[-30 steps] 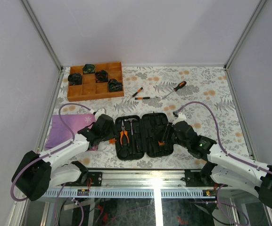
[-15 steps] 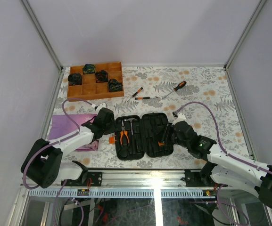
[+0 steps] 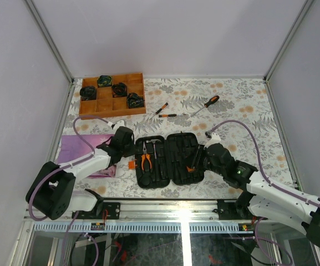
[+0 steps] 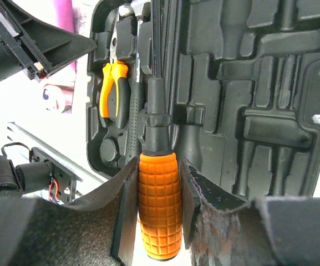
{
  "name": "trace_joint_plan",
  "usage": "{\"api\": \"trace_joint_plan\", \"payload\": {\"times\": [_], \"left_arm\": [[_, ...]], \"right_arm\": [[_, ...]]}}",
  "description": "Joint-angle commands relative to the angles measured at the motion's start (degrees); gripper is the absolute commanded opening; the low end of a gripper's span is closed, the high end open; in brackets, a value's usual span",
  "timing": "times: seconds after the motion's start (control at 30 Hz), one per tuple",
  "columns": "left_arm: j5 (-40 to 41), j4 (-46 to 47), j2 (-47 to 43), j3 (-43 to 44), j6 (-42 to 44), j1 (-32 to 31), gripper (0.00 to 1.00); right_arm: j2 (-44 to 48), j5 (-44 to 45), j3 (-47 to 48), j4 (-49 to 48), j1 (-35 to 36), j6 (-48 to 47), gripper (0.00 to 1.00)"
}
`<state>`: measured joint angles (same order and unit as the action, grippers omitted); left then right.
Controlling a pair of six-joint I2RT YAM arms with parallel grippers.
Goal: Sort the tools into containers
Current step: Place the screwdriver in the storage box.
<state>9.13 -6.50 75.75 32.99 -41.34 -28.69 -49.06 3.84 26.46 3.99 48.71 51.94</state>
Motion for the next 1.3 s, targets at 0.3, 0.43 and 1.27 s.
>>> {"api": "trace_joint_plan", "payload": {"times": [0.3,0.43,1.27], "left_arm": [[0.63,-5.01,-8.45,-8.05,-9.10,0.10,0.00],[0.12,-4.87,-8.84,-8.21,-8.74,0.12,0.03],[0.87,-5.62,-5.50,-5.59,-7.44,-2.48,0.14]], "right_arm": [[-7.83,-2.62,-0.27,-6.85,0.09,-0.12,0.01],[-12.57,-5.60,0.38,-8.70,0.12,-1.19,0.02],[-29.68,-11.91,6.46,-8.16,0.22,-4.89,0.18]]}}
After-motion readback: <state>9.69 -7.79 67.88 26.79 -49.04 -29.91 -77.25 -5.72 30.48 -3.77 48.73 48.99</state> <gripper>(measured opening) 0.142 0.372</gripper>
